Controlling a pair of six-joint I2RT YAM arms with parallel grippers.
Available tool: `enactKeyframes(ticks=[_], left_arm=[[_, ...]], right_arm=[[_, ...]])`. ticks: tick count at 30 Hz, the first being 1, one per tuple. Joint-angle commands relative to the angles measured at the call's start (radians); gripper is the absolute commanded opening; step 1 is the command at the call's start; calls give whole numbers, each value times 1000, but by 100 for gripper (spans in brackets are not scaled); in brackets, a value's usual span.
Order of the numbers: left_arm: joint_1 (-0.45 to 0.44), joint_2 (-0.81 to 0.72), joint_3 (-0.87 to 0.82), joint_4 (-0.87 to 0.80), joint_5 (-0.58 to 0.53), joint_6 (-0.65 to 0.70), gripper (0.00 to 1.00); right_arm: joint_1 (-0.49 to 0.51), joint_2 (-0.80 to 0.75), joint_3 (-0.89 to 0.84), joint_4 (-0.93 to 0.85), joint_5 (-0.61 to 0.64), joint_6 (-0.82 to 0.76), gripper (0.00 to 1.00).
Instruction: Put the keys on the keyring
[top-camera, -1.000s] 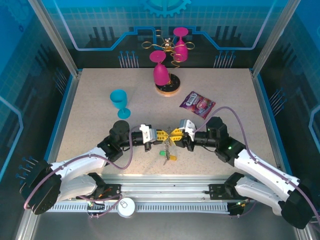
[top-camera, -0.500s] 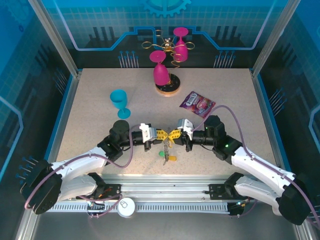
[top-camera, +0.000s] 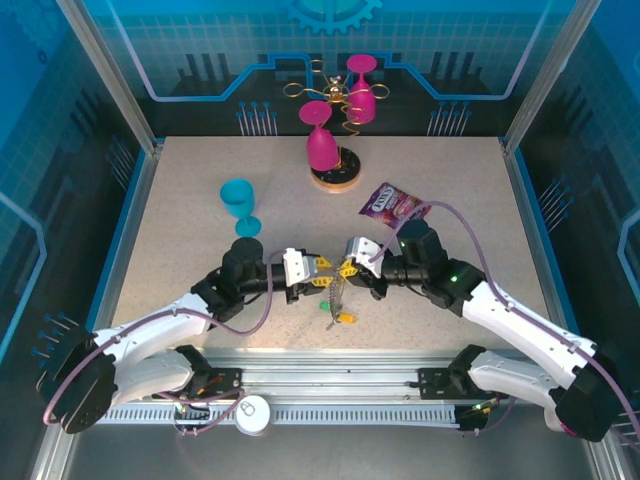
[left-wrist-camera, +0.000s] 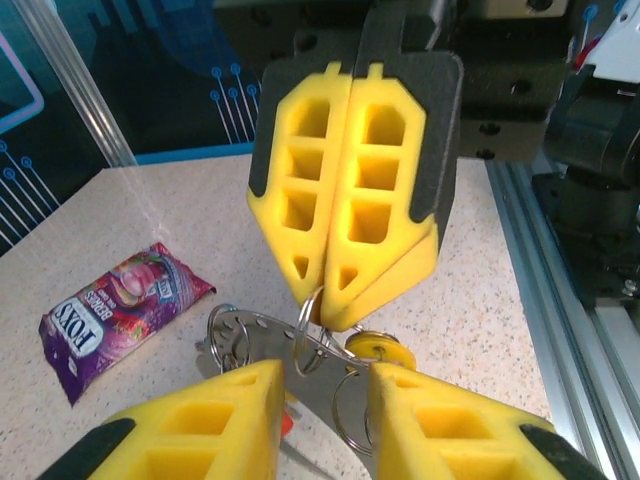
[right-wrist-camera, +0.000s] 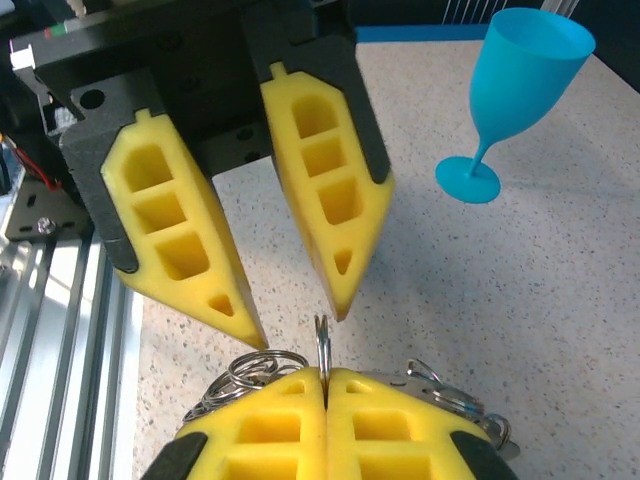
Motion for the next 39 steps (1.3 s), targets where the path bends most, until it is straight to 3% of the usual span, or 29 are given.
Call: enactKeyframes(ticks=[1,17,22,26,28,30,32,36,39], left_arm=[[-5,-30,55,-133,-27,71,28],[-5,-27,85,-202,-23,95,24],[-5,-27,92,-201,-12,94,17],[-5,-32,94,-196,-2,92,1],[-4,-36,89,-187,3,90,0],[-5,-44,72,-160,7,90,0],[-6,-53,46,-111,13,84,0],[-5,-64,-6,-5,35,68,0],[-5,-66,-32,62,50,54,0]], right_arm=[[36,18,83,-143,67,-110,0],[145,148,257,-292,157,-238,0],[173,186,293,-343,199,-273,0],[181,198,303,-354,201,-272,0],[171,176,285,-314,188,-241,0],[136,124,236,-230,149,-172,20],[89,68,178,-142,94,-102,32],[-7,-31,32,30,-4,40,36],[-26,-82,-57,135,-49,96,35]])
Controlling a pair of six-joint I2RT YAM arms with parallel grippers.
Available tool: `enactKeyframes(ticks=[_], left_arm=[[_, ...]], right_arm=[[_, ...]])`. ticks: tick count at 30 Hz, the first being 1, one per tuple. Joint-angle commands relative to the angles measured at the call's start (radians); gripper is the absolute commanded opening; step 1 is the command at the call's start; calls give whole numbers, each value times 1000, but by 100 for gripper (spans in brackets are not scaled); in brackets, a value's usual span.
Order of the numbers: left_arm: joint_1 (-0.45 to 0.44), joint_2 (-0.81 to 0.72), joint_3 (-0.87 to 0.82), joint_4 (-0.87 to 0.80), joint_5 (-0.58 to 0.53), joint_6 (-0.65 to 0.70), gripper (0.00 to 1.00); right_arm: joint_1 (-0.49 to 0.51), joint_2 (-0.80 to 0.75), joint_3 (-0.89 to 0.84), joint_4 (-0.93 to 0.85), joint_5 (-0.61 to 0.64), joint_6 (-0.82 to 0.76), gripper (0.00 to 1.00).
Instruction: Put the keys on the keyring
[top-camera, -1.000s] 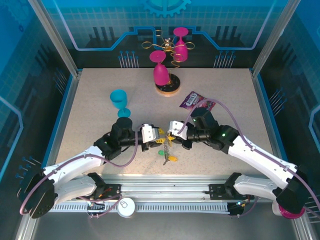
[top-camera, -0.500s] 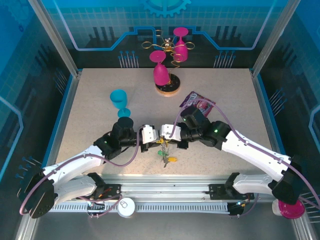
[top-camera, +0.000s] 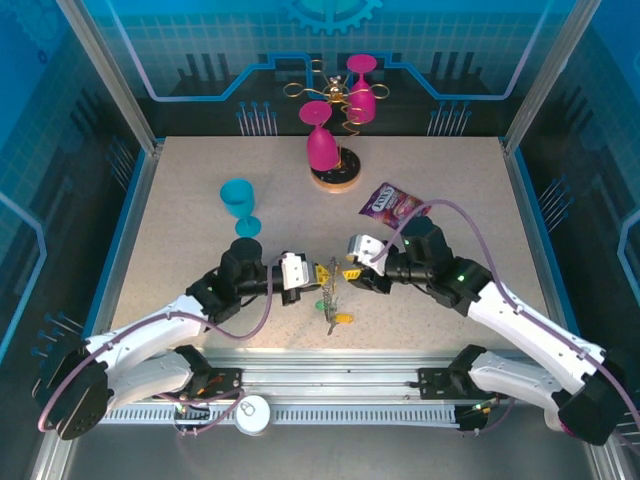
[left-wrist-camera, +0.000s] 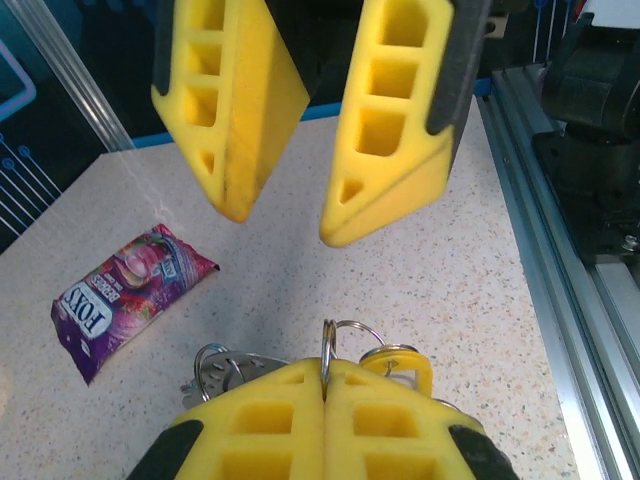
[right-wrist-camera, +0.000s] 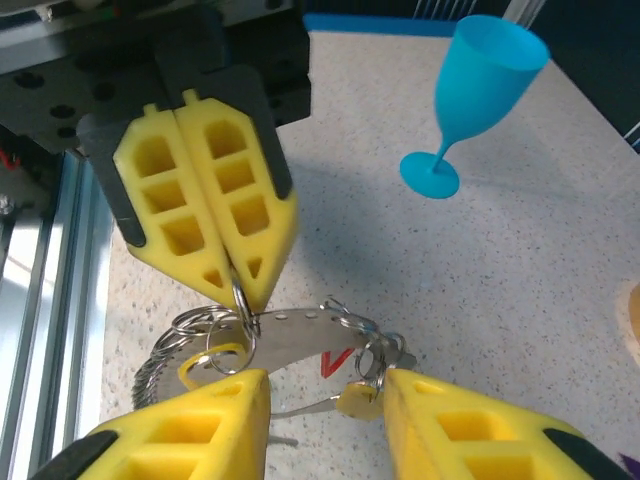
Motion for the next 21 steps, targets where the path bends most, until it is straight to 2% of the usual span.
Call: enactKeyframes(ticks=[1,7,17,21], left_arm=[[-5,-23,-29,149,57,-24,0],[-5,-24,-36,166,85,-37,0],[-5,-20,-41,185,77,-45,0],[-5,-20,-41,189,65,-44,0]], right_arm=[[-13,-39,-83,188,-108,119,35],[-13,-33,-120,261,-161,146,33],[-15,-3,-124,245,-201,161,25],[-23,12,-118,239,-202,205,30]])
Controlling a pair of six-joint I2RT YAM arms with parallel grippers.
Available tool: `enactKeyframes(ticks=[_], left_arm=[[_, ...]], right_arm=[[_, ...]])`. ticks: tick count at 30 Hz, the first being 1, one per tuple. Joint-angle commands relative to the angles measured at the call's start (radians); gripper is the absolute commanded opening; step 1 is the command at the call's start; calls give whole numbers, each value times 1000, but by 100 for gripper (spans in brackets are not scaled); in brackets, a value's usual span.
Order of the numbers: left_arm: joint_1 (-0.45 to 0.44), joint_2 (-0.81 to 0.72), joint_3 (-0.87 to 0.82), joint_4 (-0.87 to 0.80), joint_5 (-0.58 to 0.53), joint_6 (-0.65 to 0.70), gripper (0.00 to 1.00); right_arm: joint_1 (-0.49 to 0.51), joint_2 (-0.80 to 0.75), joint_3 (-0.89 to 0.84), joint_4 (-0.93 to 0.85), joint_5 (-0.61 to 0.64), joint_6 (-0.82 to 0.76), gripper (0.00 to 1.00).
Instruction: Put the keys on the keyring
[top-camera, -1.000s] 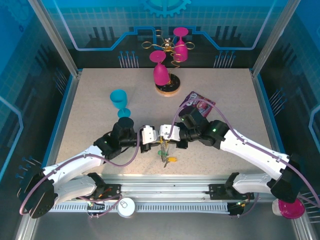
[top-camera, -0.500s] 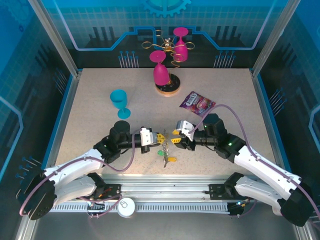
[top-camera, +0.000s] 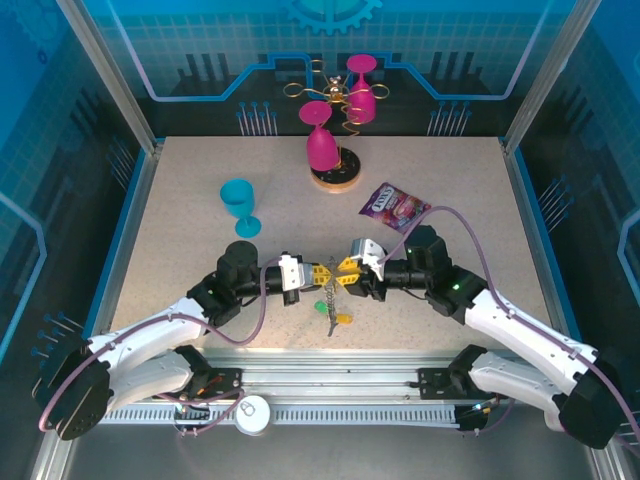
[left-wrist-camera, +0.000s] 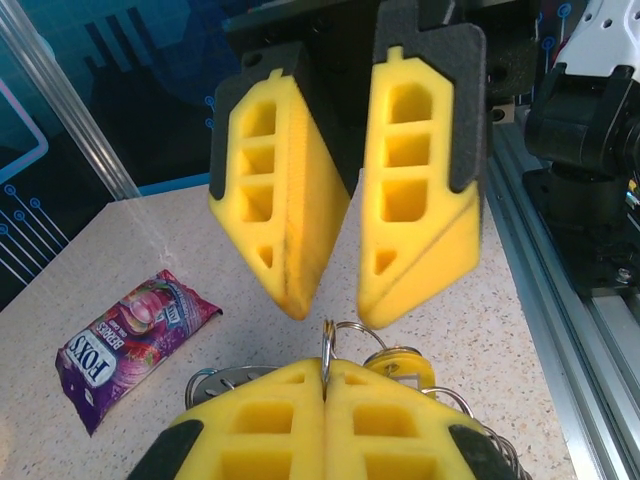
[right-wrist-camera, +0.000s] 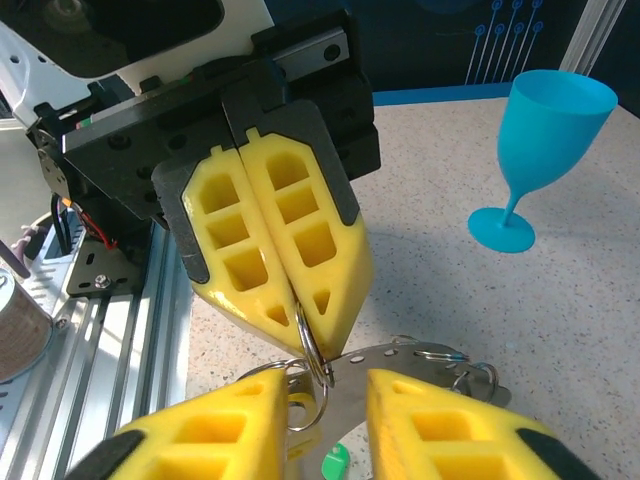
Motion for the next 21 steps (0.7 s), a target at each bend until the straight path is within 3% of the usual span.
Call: enactKeyframes(ticks=[1,4,9,13,21], left_arm=[[-5,-20,-9,63,21,-17,0],[-4,-19,-11,72,24,-17,0],[-6,-16,-22,102,3,-11,0],[-6,-14,-24,110,-3,-9,0],[-5,-10,-30,149,11,-35,0]], right_arm=[[-19,18,-1,14,-29,57,31],[-34,36,1,35,-20,148,31],[-78,45,-74,253,-74,476,34],[-78,22,-127,389,-112,632,34],[-77,-5,-168,436,-126,700,35]])
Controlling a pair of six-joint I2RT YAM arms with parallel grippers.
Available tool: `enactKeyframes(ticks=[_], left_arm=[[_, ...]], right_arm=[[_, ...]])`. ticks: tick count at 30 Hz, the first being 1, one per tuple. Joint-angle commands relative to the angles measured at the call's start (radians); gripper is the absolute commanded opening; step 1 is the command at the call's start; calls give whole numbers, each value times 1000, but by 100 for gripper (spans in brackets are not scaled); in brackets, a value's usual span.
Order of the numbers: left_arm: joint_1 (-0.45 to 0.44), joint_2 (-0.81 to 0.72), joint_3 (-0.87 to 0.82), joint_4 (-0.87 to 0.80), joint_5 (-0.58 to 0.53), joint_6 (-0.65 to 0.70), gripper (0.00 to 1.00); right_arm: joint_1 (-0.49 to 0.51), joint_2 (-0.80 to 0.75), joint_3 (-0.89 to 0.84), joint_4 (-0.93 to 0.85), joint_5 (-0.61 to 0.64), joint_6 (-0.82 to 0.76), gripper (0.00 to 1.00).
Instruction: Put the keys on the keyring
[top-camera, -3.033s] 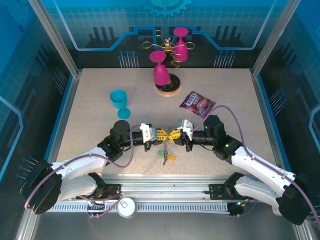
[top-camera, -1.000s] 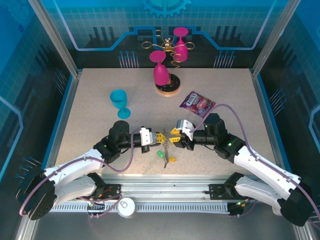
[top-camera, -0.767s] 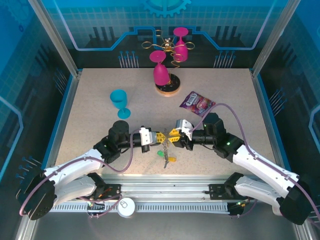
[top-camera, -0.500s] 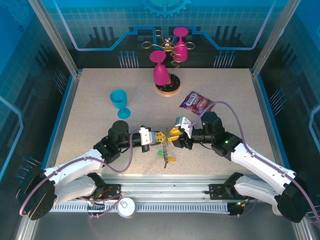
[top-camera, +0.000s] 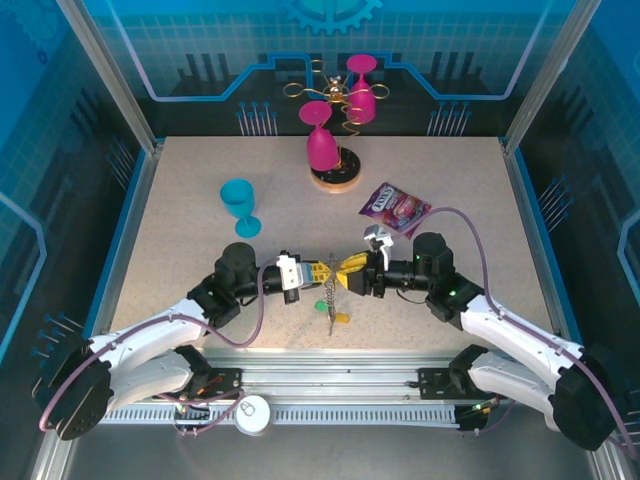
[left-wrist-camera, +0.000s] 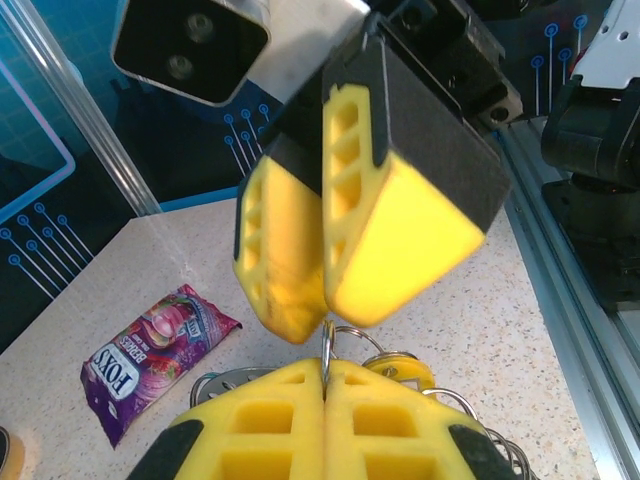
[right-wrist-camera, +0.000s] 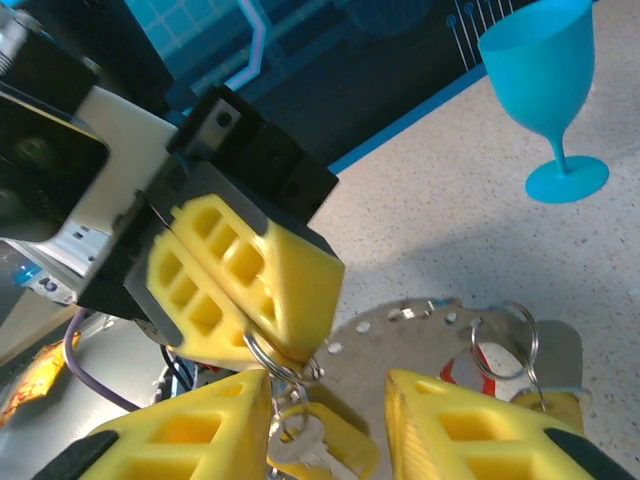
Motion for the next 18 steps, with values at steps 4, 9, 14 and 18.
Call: enactKeyframes(ticks=[4,9,14,18], left_arm=[[-6,-10,-9,77,28,-28,0],[-5,-8,-9,82,28,-31,0],[-6,-6,-11,88,28,-33,0],[-5,-5,-10,88,29,-33,0]], right_arm=[[-12,-1,-16,83,-51,60,31],[-11,3,-22,60,-55,47,30],[-8,6,-16,24,-77,23,27],[-6,19,-12,38,-95,26,20]])
